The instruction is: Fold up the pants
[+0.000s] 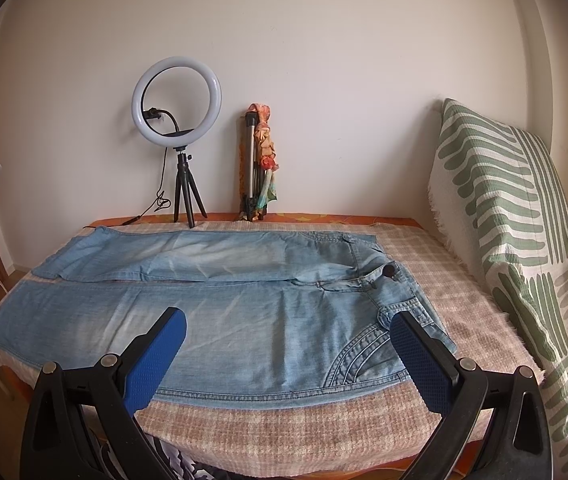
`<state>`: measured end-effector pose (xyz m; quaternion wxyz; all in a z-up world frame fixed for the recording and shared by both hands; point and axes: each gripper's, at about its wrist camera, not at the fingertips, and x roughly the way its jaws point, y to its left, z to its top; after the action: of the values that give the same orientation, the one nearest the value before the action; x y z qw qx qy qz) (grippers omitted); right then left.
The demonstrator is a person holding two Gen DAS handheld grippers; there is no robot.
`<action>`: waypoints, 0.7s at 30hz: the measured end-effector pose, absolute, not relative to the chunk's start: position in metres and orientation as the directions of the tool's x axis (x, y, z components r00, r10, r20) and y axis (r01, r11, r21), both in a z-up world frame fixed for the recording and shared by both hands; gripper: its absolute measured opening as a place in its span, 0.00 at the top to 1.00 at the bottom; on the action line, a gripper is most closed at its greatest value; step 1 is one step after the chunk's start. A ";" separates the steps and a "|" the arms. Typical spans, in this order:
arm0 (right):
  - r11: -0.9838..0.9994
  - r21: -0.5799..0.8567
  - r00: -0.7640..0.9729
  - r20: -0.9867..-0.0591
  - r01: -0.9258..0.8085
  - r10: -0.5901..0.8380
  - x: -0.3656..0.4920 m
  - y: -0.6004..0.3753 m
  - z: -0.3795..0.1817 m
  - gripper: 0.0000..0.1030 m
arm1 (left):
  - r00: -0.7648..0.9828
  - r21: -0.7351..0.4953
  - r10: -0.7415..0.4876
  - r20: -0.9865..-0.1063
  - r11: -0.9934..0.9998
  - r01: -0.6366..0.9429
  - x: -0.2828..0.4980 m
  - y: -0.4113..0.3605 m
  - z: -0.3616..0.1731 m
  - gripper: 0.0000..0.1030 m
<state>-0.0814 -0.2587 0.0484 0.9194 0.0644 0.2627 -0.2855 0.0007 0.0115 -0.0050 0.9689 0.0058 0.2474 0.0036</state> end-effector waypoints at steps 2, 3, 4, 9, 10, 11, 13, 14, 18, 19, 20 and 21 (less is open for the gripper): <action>0.829 -0.032 0.698 -0.521 0.559 -0.491 -0.082 -0.259 0.048 0.00 | 0.877 0.017 0.013 -0.481 1.000 -0.006 0.002 0.012 -0.006 0.00; 0.829 -0.032 0.698 -0.521 0.558 -0.491 -0.081 -0.259 0.048 0.00 | 0.876 0.017 0.014 -0.483 1.000 -0.006 0.002 0.012 -0.007 0.00; 0.829 -0.034 0.697 -0.522 0.559 -0.491 -0.081 -0.259 0.047 0.00 | 0.875 0.017 0.015 -0.485 1.000 -0.008 0.003 0.012 -0.007 0.00; 0.831 -0.040 0.693 -0.530 0.555 -0.489 -0.078 -0.260 0.043 0.00 | 0.872 0.025 0.025 -0.489 1.000 -0.015 0.008 0.013 -0.009 0.00; 0.834 -0.043 0.694 -0.532 0.551 -0.486 -0.076 -0.261 0.043 0.00 | 0.871 0.031 0.031 -0.491 0.999 -0.018 0.010 0.013 -0.009 0.00; 0.835 -0.048 0.692 -0.534 0.548 -0.486 -0.074 -0.262 0.042 0.00 | 0.869 0.037 0.037 -0.493 0.999 -0.021 0.012 0.014 -0.010 0.00; 0.836 -0.054 0.691 -0.535 0.546 -0.486 -0.071 -0.265 0.041 0.00 | 0.865 0.044 0.048 -0.499 0.999 -0.030 0.018 0.015 -0.011 0.00; 0.839 -0.052 0.694 -0.536 0.541 -0.481 -0.069 -0.266 0.041 0.00 | 0.861 0.044 0.051 -0.507 0.998 -0.034 0.021 0.017 -0.012 0.00; 0.865 -0.042 0.706 -0.557 0.501 -0.436 -0.053 -0.276 0.037 0.00 | 0.848 0.050 0.049 -0.528 0.998 -0.026 0.037 0.021 -0.014 0.00; 0.871 -0.049 0.708 -0.560 0.490 -0.430 -0.048 -0.278 0.036 0.00 | 0.845 0.053 0.045 -0.533 0.998 -0.020 0.041 0.021 -0.015 0.00; 0.878 -0.058 0.713 -0.560 0.476 -0.423 -0.043 -0.279 0.036 0.00 | 0.841 0.053 0.039 -0.539 0.999 -0.012 0.045 0.022 -0.015 0.00; 0.887 -0.069 0.720 -0.558 0.457 -0.414 -0.038 -0.281 0.037 0.00 | 0.838 0.053 0.035 -0.545 0.999 -0.007 0.050 0.022 -0.016 0.00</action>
<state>-0.0382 -0.2809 0.0366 0.9265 0.0365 0.2916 -0.2349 0.0501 0.0221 -0.0162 0.9582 0.0244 0.2848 0.0111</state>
